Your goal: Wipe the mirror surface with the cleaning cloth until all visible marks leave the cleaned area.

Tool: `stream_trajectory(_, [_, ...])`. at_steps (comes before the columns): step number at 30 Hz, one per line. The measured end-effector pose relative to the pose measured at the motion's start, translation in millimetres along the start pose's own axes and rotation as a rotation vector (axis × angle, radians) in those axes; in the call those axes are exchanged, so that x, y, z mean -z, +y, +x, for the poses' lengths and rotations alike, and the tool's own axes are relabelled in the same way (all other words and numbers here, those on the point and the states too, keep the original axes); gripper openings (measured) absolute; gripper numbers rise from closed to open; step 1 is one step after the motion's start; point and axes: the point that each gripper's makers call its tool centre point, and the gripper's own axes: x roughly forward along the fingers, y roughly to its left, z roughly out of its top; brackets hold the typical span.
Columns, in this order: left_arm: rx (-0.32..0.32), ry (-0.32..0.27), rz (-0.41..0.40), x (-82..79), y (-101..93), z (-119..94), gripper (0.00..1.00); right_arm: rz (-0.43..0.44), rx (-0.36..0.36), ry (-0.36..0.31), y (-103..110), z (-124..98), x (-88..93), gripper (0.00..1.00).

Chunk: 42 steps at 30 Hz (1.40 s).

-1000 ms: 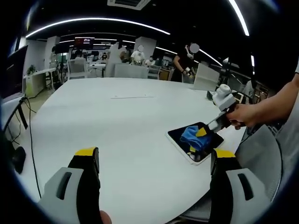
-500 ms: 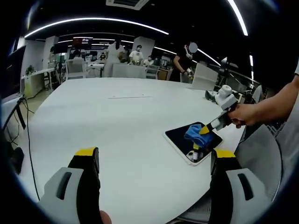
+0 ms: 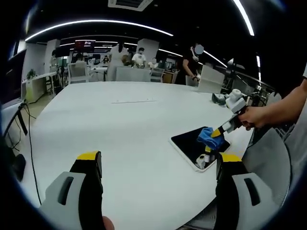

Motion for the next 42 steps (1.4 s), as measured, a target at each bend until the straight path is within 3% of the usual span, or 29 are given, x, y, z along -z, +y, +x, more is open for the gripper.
stream_trajectory(22, [-0.01, -0.002, -0.001, 1.1, -0.4, -2, 0.99, 0.044, 0.017, -0.004, -30, -12, 4.5, 0.0])
stream_trajectory(42, [-0.001, -0.026, -0.005, -10.5, -1.8, 6, 0.99, 0.108, 0.058, -0.013, -62, -22, 8.3, 0.0])
